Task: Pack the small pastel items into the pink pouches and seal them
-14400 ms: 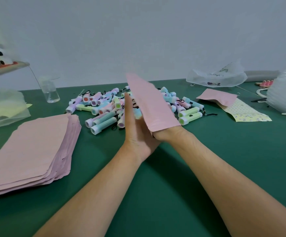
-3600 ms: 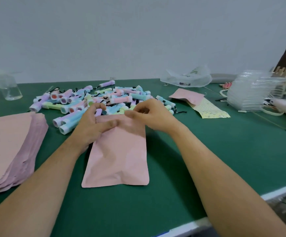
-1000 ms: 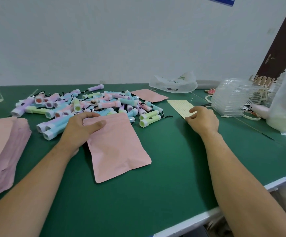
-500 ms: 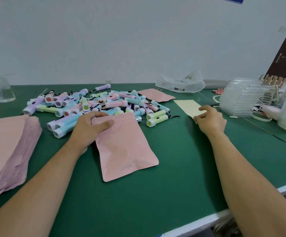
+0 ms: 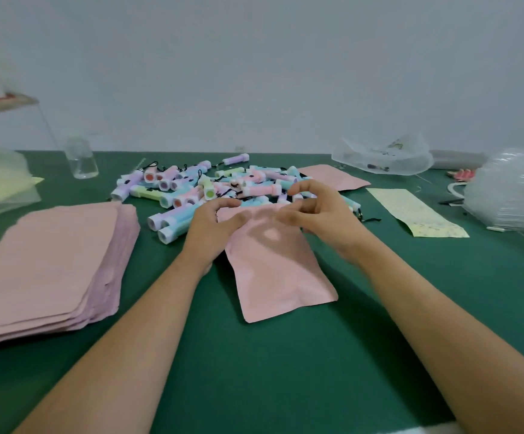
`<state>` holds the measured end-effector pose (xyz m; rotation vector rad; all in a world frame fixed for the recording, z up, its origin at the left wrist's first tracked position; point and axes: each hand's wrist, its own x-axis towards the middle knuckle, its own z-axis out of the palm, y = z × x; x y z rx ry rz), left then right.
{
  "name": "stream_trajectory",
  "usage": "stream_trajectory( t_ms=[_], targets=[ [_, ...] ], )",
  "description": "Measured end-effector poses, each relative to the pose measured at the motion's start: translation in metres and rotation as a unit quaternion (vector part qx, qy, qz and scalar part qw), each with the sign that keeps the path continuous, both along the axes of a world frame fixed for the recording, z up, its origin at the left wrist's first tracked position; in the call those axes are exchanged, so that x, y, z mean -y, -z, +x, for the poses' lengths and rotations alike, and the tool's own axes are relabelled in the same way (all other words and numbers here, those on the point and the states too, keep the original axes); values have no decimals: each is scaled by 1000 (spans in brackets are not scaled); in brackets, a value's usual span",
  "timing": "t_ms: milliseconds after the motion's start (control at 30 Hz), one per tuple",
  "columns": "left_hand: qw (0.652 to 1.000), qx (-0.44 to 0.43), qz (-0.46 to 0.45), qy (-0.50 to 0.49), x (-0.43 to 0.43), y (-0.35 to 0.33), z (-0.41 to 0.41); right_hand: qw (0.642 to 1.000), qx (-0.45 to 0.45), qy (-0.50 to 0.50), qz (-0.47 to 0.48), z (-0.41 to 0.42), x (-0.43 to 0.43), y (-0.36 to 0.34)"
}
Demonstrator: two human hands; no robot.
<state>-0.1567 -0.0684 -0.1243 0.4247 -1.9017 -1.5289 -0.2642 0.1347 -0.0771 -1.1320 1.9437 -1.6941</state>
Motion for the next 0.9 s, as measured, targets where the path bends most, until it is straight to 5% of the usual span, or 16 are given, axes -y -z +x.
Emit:
stream_trajectory(
  t_ms=[400, 900],
  targets=[
    [1000, 3, -22, -10, 3, 2, -5, 935, -257, -12, 245, 21, 5, 0],
    [999, 2, -38, -1, 2, 2, -1, 973, -148, 43, 174, 0, -3, 13]
  ],
)
